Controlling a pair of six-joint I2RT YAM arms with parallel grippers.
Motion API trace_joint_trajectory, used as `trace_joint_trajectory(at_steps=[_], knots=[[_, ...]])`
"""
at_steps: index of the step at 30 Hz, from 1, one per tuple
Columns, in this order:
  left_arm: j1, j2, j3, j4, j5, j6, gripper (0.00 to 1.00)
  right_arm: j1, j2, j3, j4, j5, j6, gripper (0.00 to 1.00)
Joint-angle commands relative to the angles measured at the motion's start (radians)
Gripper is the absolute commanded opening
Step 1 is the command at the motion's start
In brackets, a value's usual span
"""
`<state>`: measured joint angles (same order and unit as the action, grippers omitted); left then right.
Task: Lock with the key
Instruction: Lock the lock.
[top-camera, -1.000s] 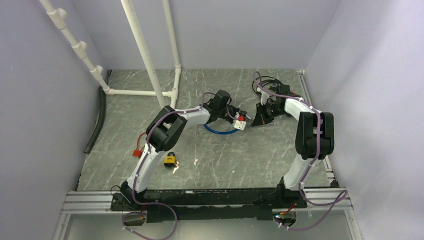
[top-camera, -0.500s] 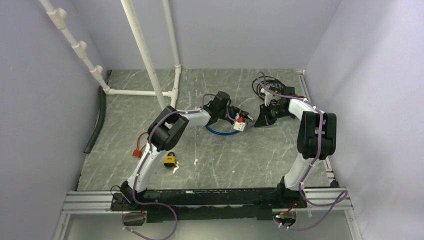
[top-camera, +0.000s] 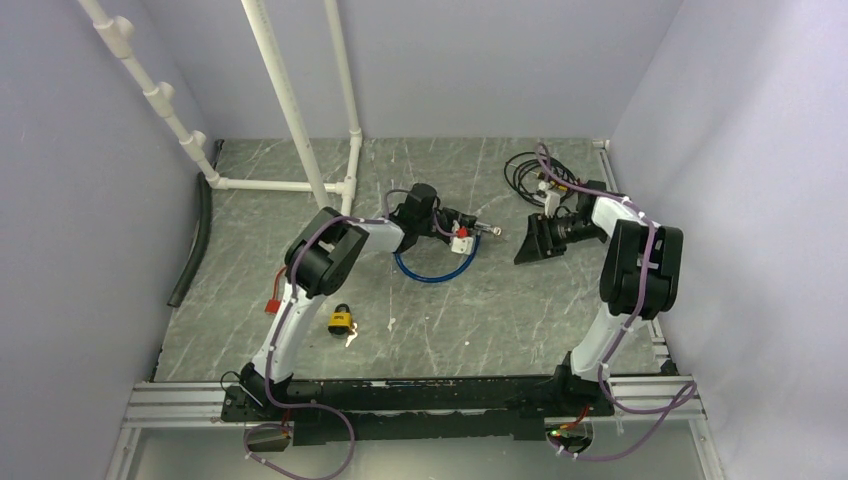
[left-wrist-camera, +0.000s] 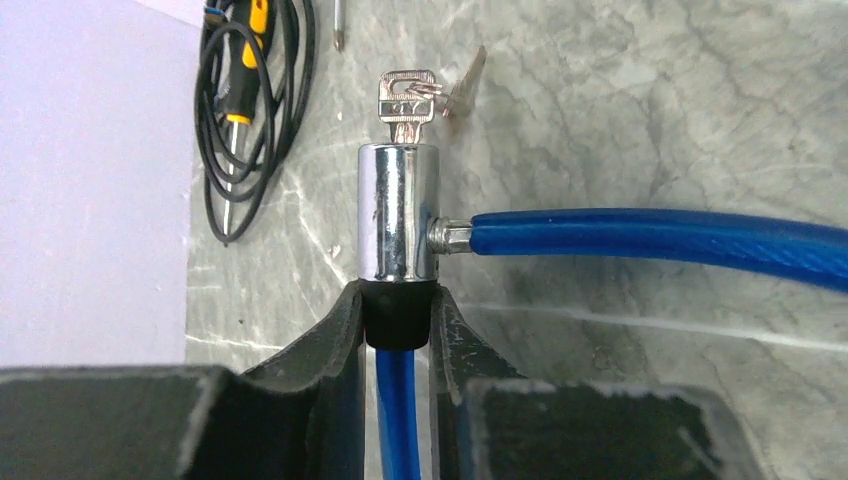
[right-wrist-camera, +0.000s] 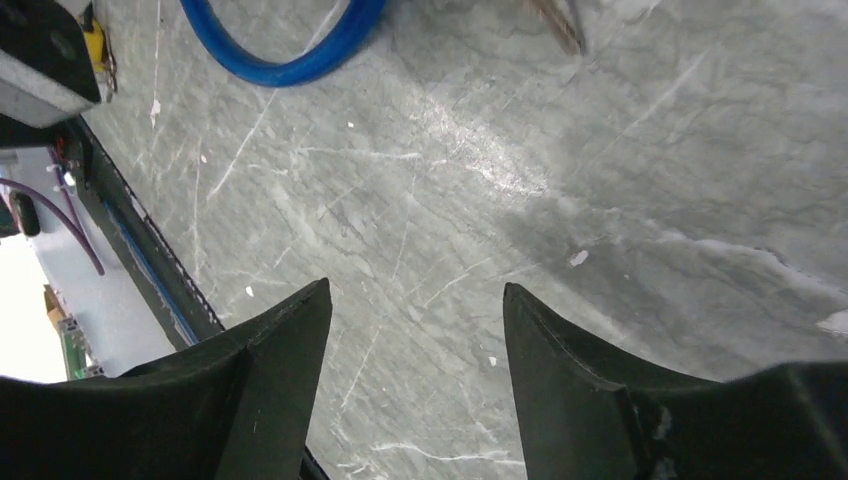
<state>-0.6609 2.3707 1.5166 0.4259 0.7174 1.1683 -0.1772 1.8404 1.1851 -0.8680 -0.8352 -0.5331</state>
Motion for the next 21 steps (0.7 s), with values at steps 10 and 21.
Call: trace_joint_trajectory(at_steps=[10, 21], knots=[[-0.030, -0.129, -0.104, 0.232, 0.111, 0.017, 0.00, 0.003, -0.008, 0.143, 0.169, -0.212, 0.195, 0.63], [-0.048, -0.150, -0.123, 0.268, 0.110, 0.013, 0.00, 0.059, 0.069, 0.156, 0.146, -0.229, 0.182, 0.50]])
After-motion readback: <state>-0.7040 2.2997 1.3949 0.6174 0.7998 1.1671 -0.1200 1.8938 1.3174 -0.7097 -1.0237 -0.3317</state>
